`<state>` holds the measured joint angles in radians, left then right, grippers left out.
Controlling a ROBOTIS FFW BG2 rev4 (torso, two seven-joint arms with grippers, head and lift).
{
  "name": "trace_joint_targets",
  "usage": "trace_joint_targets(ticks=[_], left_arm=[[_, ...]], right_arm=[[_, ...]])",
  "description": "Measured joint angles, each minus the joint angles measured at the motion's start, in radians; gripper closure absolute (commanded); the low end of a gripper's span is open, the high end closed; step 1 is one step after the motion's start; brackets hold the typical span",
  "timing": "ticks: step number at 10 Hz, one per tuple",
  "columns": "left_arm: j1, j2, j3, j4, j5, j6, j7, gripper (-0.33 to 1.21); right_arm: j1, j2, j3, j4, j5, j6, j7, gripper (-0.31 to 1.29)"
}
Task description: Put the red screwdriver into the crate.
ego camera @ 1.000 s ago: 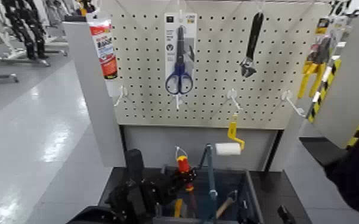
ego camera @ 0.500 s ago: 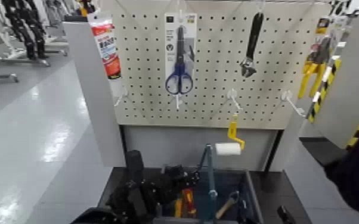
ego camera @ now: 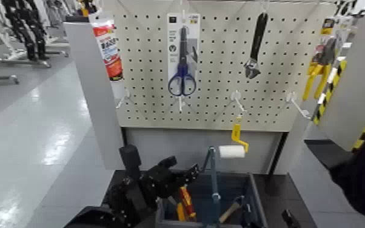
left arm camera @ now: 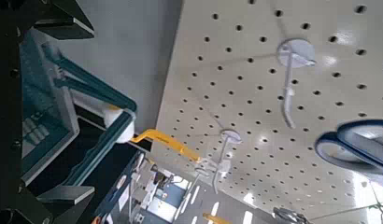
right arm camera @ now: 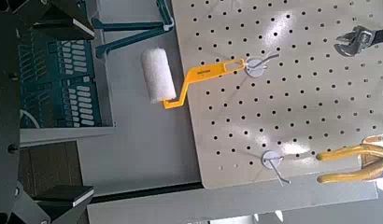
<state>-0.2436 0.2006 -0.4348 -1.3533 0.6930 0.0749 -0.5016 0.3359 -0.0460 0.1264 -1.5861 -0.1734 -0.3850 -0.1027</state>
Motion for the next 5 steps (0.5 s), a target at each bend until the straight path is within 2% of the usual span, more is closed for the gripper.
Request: trace_joint_targets(ticks=[5], left_arm=[[0.118, 0.001, 0.097, -0.181, -0.31, -0.154, 0.233, 0.11]], right_arm=[[0.002, 0.0, -0.003, -0.005, 0.0, 0.0, 0.0, 0.13]])
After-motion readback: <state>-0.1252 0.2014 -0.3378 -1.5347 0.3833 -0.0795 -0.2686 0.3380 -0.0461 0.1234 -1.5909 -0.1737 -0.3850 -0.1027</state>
